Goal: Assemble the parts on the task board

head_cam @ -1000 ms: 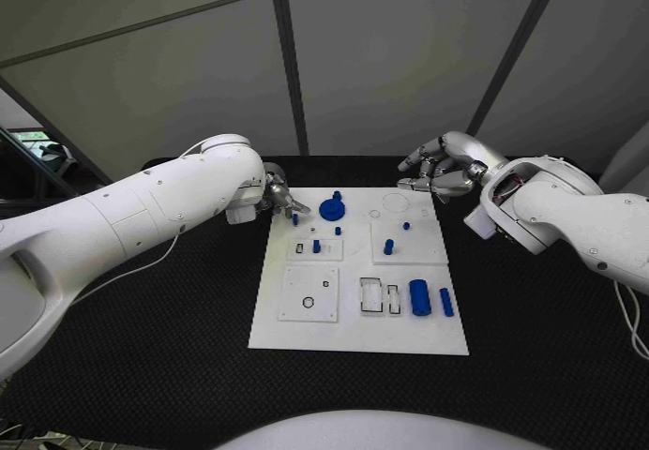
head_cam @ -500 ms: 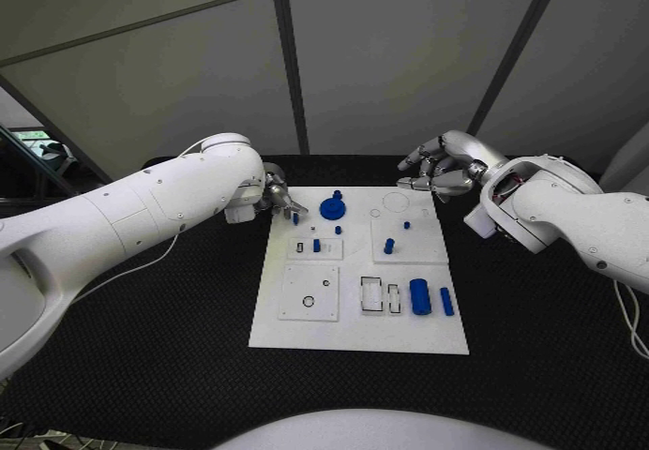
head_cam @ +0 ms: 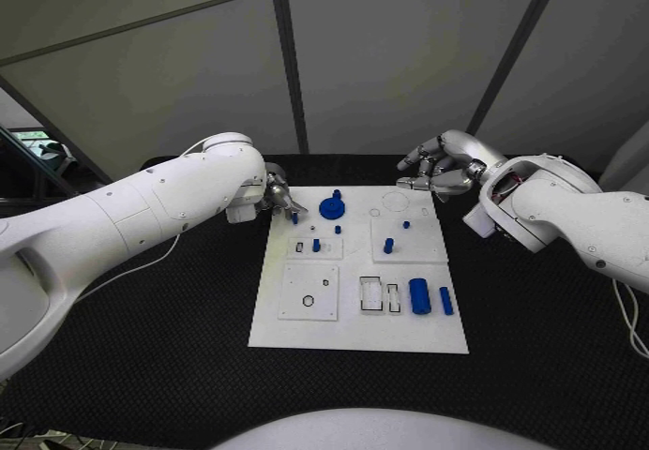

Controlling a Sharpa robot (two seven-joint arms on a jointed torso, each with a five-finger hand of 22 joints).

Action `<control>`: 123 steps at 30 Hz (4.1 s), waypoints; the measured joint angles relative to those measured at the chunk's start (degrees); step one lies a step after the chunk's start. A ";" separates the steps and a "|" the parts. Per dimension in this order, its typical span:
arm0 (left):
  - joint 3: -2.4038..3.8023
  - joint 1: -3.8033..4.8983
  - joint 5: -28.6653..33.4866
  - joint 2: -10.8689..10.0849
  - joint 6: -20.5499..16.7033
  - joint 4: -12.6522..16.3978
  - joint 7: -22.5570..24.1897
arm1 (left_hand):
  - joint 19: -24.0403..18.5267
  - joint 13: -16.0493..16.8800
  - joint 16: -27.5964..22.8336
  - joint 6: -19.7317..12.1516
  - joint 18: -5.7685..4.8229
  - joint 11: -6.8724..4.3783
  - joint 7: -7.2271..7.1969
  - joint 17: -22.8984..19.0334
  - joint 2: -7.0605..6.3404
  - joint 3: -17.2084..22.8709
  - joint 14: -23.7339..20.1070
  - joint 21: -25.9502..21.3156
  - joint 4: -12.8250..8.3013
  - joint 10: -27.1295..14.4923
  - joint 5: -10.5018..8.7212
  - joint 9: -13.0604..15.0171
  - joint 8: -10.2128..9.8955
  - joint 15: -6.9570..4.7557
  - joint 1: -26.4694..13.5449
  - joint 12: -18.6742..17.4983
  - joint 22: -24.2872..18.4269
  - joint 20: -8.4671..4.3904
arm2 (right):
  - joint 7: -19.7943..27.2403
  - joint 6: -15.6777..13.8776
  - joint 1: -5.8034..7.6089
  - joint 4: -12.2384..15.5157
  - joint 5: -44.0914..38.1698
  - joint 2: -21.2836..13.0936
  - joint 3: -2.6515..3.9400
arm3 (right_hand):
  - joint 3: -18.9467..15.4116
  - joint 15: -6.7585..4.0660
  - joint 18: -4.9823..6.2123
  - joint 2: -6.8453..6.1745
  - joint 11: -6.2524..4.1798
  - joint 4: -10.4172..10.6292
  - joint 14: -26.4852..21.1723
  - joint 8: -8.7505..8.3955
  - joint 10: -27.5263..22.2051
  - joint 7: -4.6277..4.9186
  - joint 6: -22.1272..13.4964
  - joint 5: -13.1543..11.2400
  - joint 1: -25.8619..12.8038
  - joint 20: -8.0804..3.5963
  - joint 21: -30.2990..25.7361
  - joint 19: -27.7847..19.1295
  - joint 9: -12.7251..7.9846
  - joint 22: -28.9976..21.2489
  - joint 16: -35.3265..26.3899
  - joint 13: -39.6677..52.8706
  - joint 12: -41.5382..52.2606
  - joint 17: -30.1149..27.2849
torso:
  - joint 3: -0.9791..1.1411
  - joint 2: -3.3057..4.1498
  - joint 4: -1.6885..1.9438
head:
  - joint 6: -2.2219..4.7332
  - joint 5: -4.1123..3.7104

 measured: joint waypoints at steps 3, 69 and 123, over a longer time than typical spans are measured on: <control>-0.02 0.00 -0.01 0.09 0.11 -0.07 0.02 | 0.00 0.00 0.00 0.00 0.00 0.00 0.00 0.00 0.00 0.18 0.00 0.00 -0.18 0.00 0.00 -0.06 0.00 0.00 0.60 0.05 0.00 0.00 | 0.00 0.01 0.00 0.01 0.00 0.01 0.00 | 0.00 0.00 0.00 0.00 0.00 0.00 0.00 0.22 0.00 0.00 0.00 0.00 0.00 0.00 0.00 0.00 0.00 0.00 0.00 0.00 0.00 0.00 | 0.00 0.00 0.00 | -0.04 -0.04; -1.88 -1.76 8.91 -13.64 -10.76 22.53 1.44 | 1.15 1.78 0.87 0.38 -0.02 -1.25 -0.80 0.00 -4.17 25.71 0.00 0.76 -6.56 3.93 -0.20 0.34 4.02 -0.82 4.26 0.45 0.00 -0.74 | 0.03 0.21 0.00 -0.91 -0.01 0.26 0.00 | 0.00 0.00 0.00 0.31 0.00 0.00 0.00 0.54 0.00 0.00 0.00 2.37 0.31 -0.21 -0.26 0.21 0.00 -0.22 0.00 -0.32 0.00 0.03 | 0.02 -0.14 0.23 | -0.52 1.13; -3.93 -3.12 2.52 -12.94 -10.00 23.73 -0.44 | 1.45 2.51 1.10 0.61 -0.02 -1.47 -1.01 0.00 -5.80 28.70 0.00 0.99 -7.97 5.16 0.15 0.57 4.69 -0.81 2.62 0.95 0.00 -1.05 | 0.05 0.49 -0.01 -0.97 -0.30 0.33 0.00 | 0.00 0.00 0.00 0.31 0.00 0.00 0.00 0.54 0.00 0.00 0.00 2.75 0.31 -0.21 -0.26 0.21 0.00 -0.27 0.00 -0.35 0.00 0.07 | -0.02 -0.13 0.17 | -1.22 0.99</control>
